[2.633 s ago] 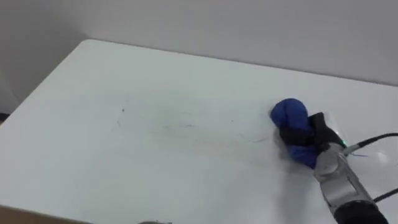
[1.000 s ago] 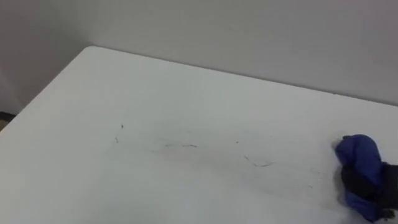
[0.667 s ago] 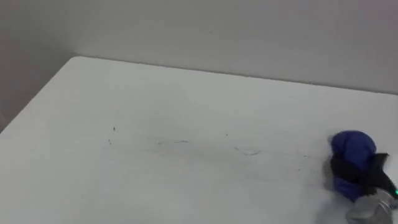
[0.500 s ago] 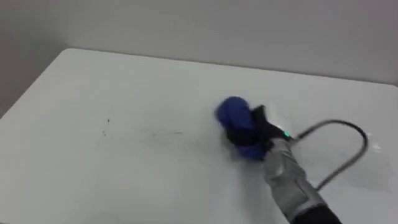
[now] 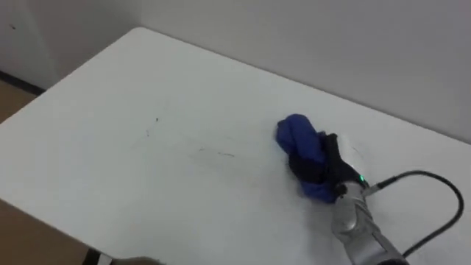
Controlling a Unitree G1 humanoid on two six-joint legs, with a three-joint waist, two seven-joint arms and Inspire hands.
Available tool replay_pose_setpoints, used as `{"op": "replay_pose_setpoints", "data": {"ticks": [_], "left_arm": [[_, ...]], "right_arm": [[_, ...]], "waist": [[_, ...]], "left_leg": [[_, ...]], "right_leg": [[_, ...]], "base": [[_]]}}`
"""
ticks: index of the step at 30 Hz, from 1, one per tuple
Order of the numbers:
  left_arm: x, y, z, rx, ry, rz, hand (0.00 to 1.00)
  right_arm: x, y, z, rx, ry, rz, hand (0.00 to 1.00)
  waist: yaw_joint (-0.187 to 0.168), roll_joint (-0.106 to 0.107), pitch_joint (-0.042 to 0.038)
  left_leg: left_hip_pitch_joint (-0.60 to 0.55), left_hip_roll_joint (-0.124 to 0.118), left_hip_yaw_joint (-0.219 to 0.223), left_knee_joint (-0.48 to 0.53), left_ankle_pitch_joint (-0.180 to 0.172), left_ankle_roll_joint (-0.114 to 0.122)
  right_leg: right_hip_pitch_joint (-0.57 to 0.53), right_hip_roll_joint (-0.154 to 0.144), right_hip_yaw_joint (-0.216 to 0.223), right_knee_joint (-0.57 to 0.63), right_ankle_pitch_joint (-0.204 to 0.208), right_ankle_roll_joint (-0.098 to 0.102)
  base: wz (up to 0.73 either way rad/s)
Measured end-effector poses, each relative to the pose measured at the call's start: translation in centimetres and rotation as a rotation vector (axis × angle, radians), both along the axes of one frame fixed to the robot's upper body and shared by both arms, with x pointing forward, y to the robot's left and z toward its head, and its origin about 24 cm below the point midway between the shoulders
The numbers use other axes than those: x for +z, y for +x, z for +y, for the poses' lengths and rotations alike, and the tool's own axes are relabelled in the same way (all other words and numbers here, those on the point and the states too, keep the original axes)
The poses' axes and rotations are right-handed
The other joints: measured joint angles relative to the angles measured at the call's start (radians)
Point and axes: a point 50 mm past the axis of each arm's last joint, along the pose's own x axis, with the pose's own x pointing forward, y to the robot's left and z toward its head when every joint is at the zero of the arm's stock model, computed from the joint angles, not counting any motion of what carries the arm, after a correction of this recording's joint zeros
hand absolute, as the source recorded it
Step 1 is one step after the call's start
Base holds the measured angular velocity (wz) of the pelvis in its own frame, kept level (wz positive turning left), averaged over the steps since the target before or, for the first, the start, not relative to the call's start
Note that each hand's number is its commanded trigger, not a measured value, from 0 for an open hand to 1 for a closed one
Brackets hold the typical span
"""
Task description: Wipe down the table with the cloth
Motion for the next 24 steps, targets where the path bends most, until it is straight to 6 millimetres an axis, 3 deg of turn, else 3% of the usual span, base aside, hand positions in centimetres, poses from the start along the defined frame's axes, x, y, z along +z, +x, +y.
{"op": "replay_pose_setpoints", "data": {"ticks": [1,2,3,4,5,6,7,8,9,10,11,12,13,14,15,17,20,24], "left_arm": [[0.0,0.0,0.0,0.016,-0.003,-0.012,0.0],[0.0,0.0,-0.1,0.056,-0.022,-0.038,0.0],[-0.2,0.1,-0.7,0.083,-0.054,-0.063,0.0],[-0.4,0.2,-1.3,0.089,-0.076,-0.075,0.0],[-0.5,0.2,-1.5,0.086,-0.083,-0.078,0.0],[-0.7,0.0,-2.1,0.092,-0.1,-0.081,0.0],[-0.9,0.1,-2.5,0.119,-0.126,-0.096,0.0],[-0.9,0.3,-2.7,0.12,-0.132,-0.1,0.0],[-0.9,0.9,-3.2,0.118,-0.144,-0.114,0.0],[-1.0,1.2,-3.5,0.115,-0.154,-0.12,0.0],[-1.4,1.5,-5.0,0.084,-0.19,-0.114,0.0],[-1.8,1.5,-6.3,0.037,-0.221,-0.093,0.0],[-2.2,1.3,-7.5,0.011,-0.258,-0.075,0.0],[-2.3,1.3,-7.9,0.011,-0.272,-0.071,0.0],[-2.4,1.1,-7.9,0.018,-0.277,-0.065,0.0],[-2.3,0.9,-7.2,0.029,-0.258,-0.049,0.0],[-2.2,0.5,-6.6,0.076,-0.259,-0.049,0.0],[-1.9,0.3,-6.1,0.085,-0.232,-0.081,0.0]], "right_arm": [[0.0,-0.2,-0.6,-0.011,-0.011,0.002,1.0],[0.2,-0.4,-1.5,-0.014,-0.04,0.006,1.0],[0.5,-0.3,-2.4,-0.013,-0.066,0.009,1.0],[0.4,-0.7,-3.1,-0.015,-0.082,0.026,1.0],[0.3,-0.9,-3.3,-0.017,-0.085,0.04,1.0],[0.2,-1.1,-3.4,-0.019,-0.083,0.057,1.0],[0.3,-0.7,-3.1,-0.008,-0.072,0.059,1.0],[0.4,-0.5,-2.9,0.001,-0.062,0.058,1.0],[0.3,-0.5,-2.2,0.004,-0.035,0.06,1.0],[0.2,-0.6,-2.0,-0.002,-0.019,0.063,1.0],[0.1,-0.5,-1.7,-0.012,0.004,0.069,1.0],[0.4,0.2,-1.5,0.0,0.008,0.063,1.0],[1.1,1.2,-1.5,0.018,-0.006,0.049,1.0],[1.5,1.8,-1.4,0.024,-0.016,0.04,1.0],[2.0,2.5,-1.2,0.039,-0.047,0.026,1.0],[2.0,2.5,-0.5,0.057,-0.054,0.018,1.0],[1.9,2.3,-0.2,0.058,-0.034,0.006,1.0],[1.3,0.9,-0.4,0.057,-0.044,-0.011,1.0]], "waist": [[-0.001,0.008,-0.0024],[-0.01,0.03,-0.008],[-0.023,0.052,-0.0072],[-0.04,0.05,-0.0048],[-0.047,0.045,-0.0044],[-0.051,0.041,-0.0026],[-0.053,0.032,0.004],[-0.064,0.029,0.0073],[-0.089,0.011,0.0155],[-0.096,0.0,0.0171],[-0.083,-0.006,0.0167],[-0.063,0.008,0.0162],[-0.027,0.024,0.0192],[-0.014,0.033,0.0192],[0.002,0.058,0.0148],[-0.005,0.049,0.0138],[-0.032,0.043,0.0105],[-0.047,0.04,0.0136]], "left_leg": [[0.007,0.025,0.013,-0.001,0.001,-0.018],[0.018,0.076,0.028,-0.012,0.017,-0.058],[0.037,0.124,0.039,-0.028,0.044,-0.085],[0.047,0.148,0.064,-0.035,0.087,-0.067],[0.049,0.156,0.076,-0.03,0.107,-0.045],[0.046,0.178,0.09,-0.007,0.146,-0.009],[0.032,0.184,0.1,0.032,0.164,0.013],[0.019,0.183,0.101,0.051,0.164,0.013],[0.0,0.163,0.1,0.082,0.159,0.013],[-0.009,0.135,0.095,0.106,0.142,0.016],[-0.01,0.046,0.076,0.118,0.071,0.046],[-0.001,-0.039,0.067,0.101,0.019,0.059],[0.005,-0.122,0.074,0.053,0.001,0.08],[0.004,-0.152,0.072,0.018,0.002,0.086],[0.002,-0.176,0.065,-0.02,0.018,0.14],[0.008,-0.178,0.068,-0.054,0.028,0.139],[0.019,-0.187,0.072,-0.076,0.027,0.142],[0.052,-0.192,0.069,-0.112,0.029,0.144]], "right_leg": [[-0.008,0.022,-0.006,0.013,-0.029,-0.013],[-0.032,0.068,-0.03,0.059,-0.092,-0.03],[-0.054,0.108,-0.037,0.109,-0.139,-0.043],[-0.074,0.126,-0.028,0.149,-0.189,-0.029],[-0.08,0.133,-0.019,0.165,-0.211,-0.02],[-0.084,0.157,-0.005,0.176,-0.239,-0.016],[-0.103,0.19,0.056,0.184,-0.224,0.002],[-0.111,0.215,0.098,0.19,-0.211,-0.003],[-0.117,0.266,0.193,0.204,-0.195,-0.031],[-0.117,0.285,0.245,0.208,-0.183,-0.053],[-0.117,0.296,0.327,0.207,-0.177,-0.07],[-0.119,0.297,0.368,0.188,-0.16,-0.075],[-0.127,0.305,0.415,0.165,-0.134,-0.075],[-0.134,0.311,0.432,0.153,-0.118,-0.076],[-0.151,0.325,0.456,0.133,-0.096,-0.076],[-0.153,0.332,0.438,0.092,-0.067,-0.065],[-0.137,0.319,0.372,0.057,-0.042,-0.078],[-0.107,0.315,0.361,0.035,-0.043,-0.076]], "base": [[-0.63],[-0.51],[-0.36],[-0.13],[-0.2],[-0.41],[-0.31],[0.11],[0.47],[0.47],[0.0],[-0.61],[-0.91],[-1.13],[-0.78],[-0.31],[-0.03],[0.05]]}}
